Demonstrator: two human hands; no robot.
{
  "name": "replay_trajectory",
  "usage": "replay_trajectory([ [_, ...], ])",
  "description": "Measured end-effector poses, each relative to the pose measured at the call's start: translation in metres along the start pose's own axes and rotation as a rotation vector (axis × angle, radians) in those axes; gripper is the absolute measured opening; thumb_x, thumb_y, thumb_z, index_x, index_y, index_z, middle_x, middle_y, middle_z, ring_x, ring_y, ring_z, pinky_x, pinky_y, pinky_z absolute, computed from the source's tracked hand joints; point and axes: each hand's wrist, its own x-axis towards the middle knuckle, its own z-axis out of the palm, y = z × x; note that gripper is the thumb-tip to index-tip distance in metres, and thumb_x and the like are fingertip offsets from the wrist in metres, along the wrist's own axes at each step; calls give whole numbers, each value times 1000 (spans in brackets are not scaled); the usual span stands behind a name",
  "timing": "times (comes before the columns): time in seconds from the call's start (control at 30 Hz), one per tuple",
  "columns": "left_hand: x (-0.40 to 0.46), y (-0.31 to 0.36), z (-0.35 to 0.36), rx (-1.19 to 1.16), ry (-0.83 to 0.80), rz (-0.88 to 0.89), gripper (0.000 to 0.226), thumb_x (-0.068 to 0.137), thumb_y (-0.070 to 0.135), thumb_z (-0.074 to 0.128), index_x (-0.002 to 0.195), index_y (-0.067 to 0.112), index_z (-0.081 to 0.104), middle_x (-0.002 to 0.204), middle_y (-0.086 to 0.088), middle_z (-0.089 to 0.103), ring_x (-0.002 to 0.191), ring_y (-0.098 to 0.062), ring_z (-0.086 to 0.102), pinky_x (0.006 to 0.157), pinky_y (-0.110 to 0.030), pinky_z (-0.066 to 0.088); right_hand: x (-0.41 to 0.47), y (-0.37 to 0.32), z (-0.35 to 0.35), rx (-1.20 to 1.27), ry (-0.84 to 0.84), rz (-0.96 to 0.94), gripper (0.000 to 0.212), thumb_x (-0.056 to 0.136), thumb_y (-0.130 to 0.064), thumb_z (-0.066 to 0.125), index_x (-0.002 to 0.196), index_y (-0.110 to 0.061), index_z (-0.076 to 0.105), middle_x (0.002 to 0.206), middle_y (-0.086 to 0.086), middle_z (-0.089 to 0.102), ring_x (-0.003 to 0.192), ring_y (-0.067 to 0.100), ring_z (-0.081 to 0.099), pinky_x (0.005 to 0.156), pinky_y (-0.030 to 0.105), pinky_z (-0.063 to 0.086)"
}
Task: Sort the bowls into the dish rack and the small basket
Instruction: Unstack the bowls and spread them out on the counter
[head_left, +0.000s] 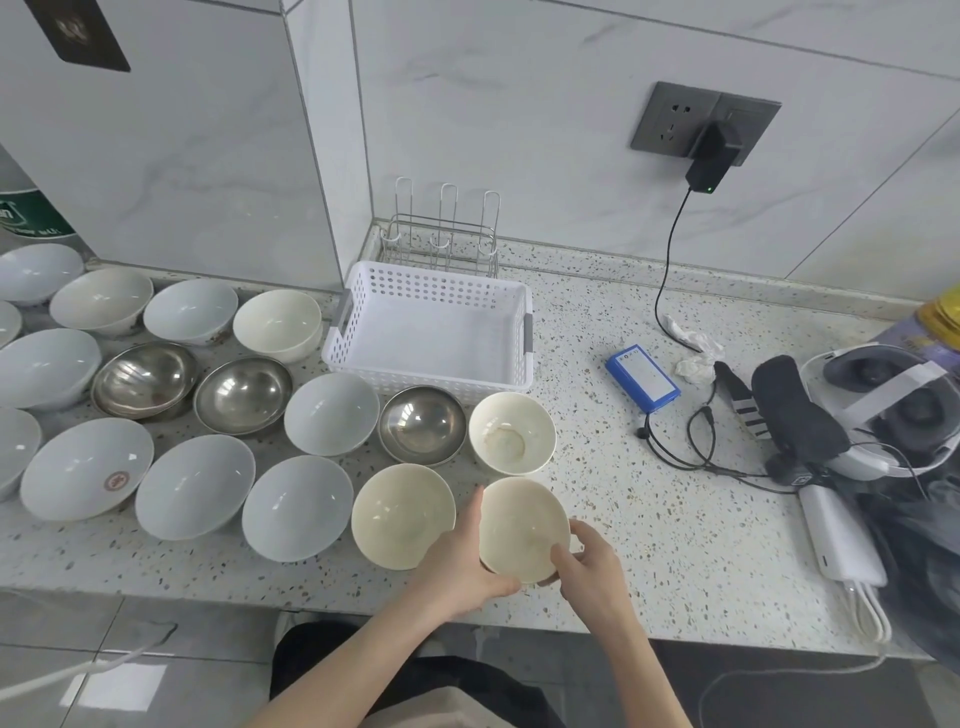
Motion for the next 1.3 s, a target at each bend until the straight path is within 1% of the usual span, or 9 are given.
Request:
replay_trajectory([
  [0.1, 0, 2, -1, 60, 8, -15, 113, 75, 26, 80, 155, 35, 0, 119, 2, 63, 103, -17, 64, 89, -32, 54, 0, -1, 1, 1, -7, -8, 30, 87, -11, 50, 114, -22, 57, 70, 4, 73, 42, 0, 54, 48, 19, 39],
  [0.27, 1, 3, -2, 66, 23, -6, 108, 74, 25, 79, 154, 35, 8, 117, 2, 64, 103, -18, 64, 87, -36, 56, 1, -2, 3, 8, -19, -10, 31, 88, -9, 49, 116, -20, 56, 74, 10, 73, 40, 0, 53, 48, 21, 39],
  [0.6, 5, 1, -1, 114, 24, -1, 108, 74, 27, 81, 153, 35, 8, 114, 1, 66, 98, -19, 65, 83, -34, 56, 6, 2, 3, 4, -30, 33, 33, 86, -11, 50, 117, -21, 55, 66, 8, 73, 39, 1, 49, 48, 23, 41],
  [0.8, 8, -5, 1, 143, 2, -17, 112, 77, 29, 80, 155, 35, 0, 115, -5, 66, 97, -23, 66, 81, -32, 54, 10, -2, 4, 39, -30, 90, 31, 85, -15, 50, 114, -24, 55, 64, 4, 70, 40, 2, 51, 46, 21, 41],
  [0.97, 7, -8, 4, 135, 8, -55, 117, 77, 33, 78, 155, 37, -9, 104, -1, 65, 88, -18, 65, 77, -26, 51, 6, -6, 2, 15, -54, 110, 29, 88, -19, 48, 115, -28, 54, 70, 5, 70, 38, 0, 51, 42, 17, 41],
  [1.07, 3, -7, 2, 129, -3, -26, 116, 78, 33, 78, 152, 46, -11, 84, 14, 61, 71, -4, 62, 65, -14, 47, 4, -8, 1, -5, -44, 121, 22, 92, -39, 46, 111, -35, 57, 68, 0, 73, 55, 6, 61, 50, 24, 46],
  [1.17, -4, -2, -3, 265, 33, 75, 105, 83, 35, 72, 152, 51, -6, 71, 15, 54, 67, -5, 60, 61, -17, 48, -2, -9, -3, -50, -9, 136, 27, 93, -57, 38, 111, -45, 54, 78, -6, 73, 79, 12, 70, 72, 35, 54],
  [1.27, -7, 1, -14, 336, 77, 121, 70, 93, 38, 59, 152, 41, 23, 77, 3, 64, 75, -15, 66, 72, -32, 56, -6, -14, -8, -143, 104, 144, 39, 95, -55, 37, 127, -38, 52, 79, -3, 73, 82, 12, 66, 70, 34, 50],
  [1.3, -9, 2, -19, 341, 105, 133, 58, 96, 37, 55, 150, 35, 33, 80, 2, 67, 76, -16, 66, 71, -31, 55, -7, -17, -11, -186, 150, 142, 42, 96, -51, 40, 131, -33, 51, 83, -1, 73, 83, 14, 65, 69, 33, 49],
])
